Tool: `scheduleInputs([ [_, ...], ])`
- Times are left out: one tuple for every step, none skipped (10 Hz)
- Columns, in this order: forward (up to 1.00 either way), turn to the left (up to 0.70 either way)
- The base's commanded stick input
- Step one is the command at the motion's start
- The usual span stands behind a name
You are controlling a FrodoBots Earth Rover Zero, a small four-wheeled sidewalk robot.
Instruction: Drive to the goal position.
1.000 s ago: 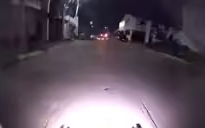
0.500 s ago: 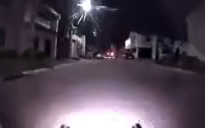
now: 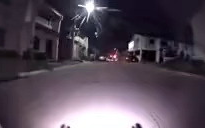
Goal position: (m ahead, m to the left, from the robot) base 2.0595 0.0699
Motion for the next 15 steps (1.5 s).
scheduleInputs([
  [0.85,0.0],
  [0.85,0.0],
  [0.85,0.0],
  [0.85,0.0],
  [0.85,0.0],
  [0.85,0.0],
  [0.85,0.0],
  [0.85,0.0],
  [0.85,0.0],
  [0.85,0.0],
  [0.85,0.0],
  [0.85,0.0],
  [0.85,0.0],
  [0.85,0.0],
  [0.85,0.0],
])
